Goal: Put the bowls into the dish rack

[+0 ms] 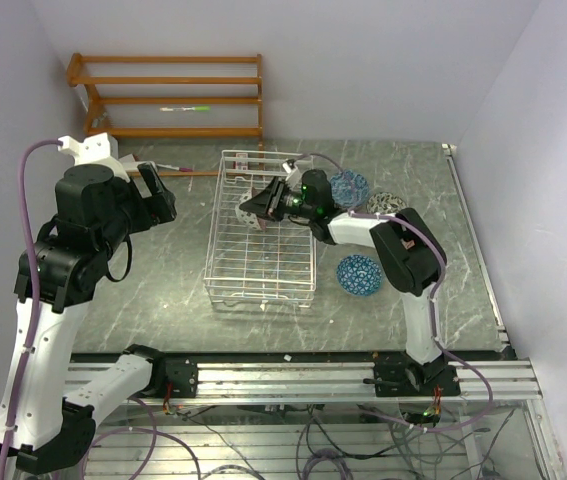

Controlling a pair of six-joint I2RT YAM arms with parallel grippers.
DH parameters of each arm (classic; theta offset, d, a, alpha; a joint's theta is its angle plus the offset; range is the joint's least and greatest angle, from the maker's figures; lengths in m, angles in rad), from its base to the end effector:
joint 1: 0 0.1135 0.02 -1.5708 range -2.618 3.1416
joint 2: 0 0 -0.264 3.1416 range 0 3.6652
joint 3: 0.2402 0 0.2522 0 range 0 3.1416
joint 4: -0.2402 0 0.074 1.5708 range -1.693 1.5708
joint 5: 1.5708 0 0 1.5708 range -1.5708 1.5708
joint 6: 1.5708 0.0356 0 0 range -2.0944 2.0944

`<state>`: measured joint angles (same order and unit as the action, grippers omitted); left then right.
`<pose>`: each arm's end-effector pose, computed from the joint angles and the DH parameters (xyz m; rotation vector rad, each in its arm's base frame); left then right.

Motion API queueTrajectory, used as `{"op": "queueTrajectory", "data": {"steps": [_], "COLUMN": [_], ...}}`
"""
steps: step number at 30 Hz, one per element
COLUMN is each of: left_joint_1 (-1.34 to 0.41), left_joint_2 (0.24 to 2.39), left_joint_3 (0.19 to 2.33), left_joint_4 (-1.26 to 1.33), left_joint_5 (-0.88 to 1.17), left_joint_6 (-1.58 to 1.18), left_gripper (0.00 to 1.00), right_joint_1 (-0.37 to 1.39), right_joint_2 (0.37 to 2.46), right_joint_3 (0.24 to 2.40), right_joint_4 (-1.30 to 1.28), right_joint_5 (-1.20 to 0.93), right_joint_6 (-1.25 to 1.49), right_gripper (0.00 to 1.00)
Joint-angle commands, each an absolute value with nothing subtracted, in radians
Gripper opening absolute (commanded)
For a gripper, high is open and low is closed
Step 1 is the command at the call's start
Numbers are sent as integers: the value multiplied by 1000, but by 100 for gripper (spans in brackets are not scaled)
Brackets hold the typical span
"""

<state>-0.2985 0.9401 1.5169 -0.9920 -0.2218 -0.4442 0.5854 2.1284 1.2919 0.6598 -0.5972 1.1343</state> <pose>0.1327 -0.0326 0.4667 -0.2874 1.9637 -0.2629 0.3808 0.2765 0.1777 0.0463 2.0821 1.6845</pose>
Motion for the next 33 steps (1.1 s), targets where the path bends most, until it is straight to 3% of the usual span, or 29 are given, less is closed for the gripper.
{"op": "queueTrajectory", "data": {"steps": [1, 3, 6, 8, 19, 28, 33], "left_joint_1": [-302, -302, -302, -302, -302, -302, -302], "left_joint_2": [933, 933, 934, 936, 945, 956, 964], "left_joint_3": [1504, 1502, 1503, 1506, 1528, 1545, 1547], "left_joint_4": [-991, -991, -994, -996, -999, -1005, -1003], "left_joint_5": [-226, -224, -225, -228, -226, -230, -232], "left_joint_6": [-440, -441, -440, -440, -442, -438, -436], "left_gripper": [95, 95, 95, 95, 95, 95, 95], "right_joint_1": [543, 531, 521, 520, 567, 586, 574], "right_joint_2": [2134, 2127, 2123, 2128, 2196, 2332, 2316], "right_joint_3": [1212, 1188, 1181, 1195, 1391, 1335, 1277], "right_joint_4": [541, 556, 564, 584, 796, 1035, 947], "right_joint_5": [-552, -552, -561, -583, -635, -589, -558], "right_joint_6": [1119, 1128, 1130, 1142, 1376, 1623, 1583], "right_gripper": [22, 21, 4, 0, 0, 0, 11]}}
